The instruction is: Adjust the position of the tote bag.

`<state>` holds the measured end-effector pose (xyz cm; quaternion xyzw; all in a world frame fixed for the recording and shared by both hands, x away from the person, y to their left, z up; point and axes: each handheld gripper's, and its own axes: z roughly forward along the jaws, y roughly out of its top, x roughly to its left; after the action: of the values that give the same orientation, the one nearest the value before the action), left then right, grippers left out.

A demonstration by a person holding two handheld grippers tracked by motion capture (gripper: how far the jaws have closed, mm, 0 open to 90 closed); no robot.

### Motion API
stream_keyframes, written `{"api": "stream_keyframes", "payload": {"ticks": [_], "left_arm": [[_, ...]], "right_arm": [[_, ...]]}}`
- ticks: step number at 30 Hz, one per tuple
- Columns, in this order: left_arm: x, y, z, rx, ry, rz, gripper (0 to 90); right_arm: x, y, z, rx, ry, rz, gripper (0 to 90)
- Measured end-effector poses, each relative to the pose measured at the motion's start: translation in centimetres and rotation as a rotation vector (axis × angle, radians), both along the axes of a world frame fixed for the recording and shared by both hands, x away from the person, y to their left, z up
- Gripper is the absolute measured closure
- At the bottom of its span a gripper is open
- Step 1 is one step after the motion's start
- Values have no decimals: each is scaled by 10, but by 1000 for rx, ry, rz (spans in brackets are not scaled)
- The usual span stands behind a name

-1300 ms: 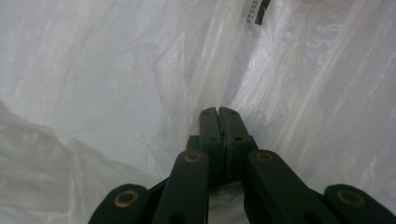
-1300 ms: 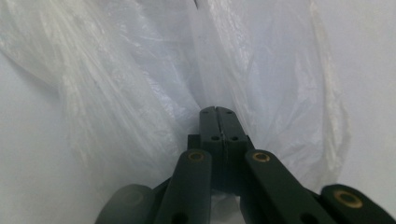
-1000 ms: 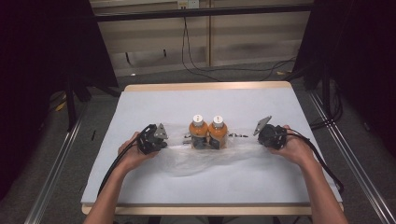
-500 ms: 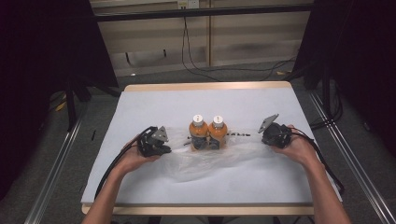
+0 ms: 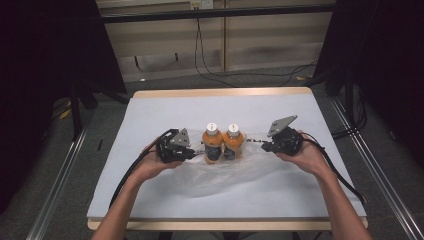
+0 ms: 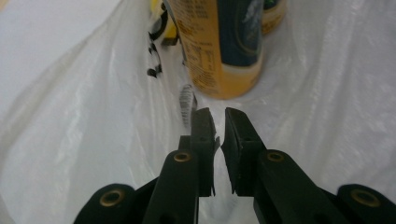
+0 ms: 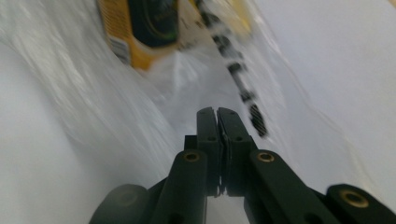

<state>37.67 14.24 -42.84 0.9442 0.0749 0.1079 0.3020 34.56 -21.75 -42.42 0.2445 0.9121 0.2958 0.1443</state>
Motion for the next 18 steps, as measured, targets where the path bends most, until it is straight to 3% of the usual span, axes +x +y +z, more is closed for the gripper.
{"api": "stream_keyframes", "payload": {"ticks": [2,6,7,8,9,13,18], "left_arm": [[5,-5,-6,-8,14,-1,836],[12,-16,-28,95,24,8,842],[13,-17,-33,129,11,15,842],[16,-13,-33,100,24,23,844],[17,-11,-34,105,14,47,846],[24,2,-34,159,-35,96,843],[28,16,-32,211,-52,110,847]], "right_arm": [[1,8,-3,21,25,17,889],[2,22,-13,9,63,63,900],[3,24,-17,-5,74,63,900],[3,25,-21,-19,88,65,900],[3,27,-26,-51,104,68,900],[2,33,-36,-130,122,69,900],[1,30,-34,-214,101,45,900]]}}
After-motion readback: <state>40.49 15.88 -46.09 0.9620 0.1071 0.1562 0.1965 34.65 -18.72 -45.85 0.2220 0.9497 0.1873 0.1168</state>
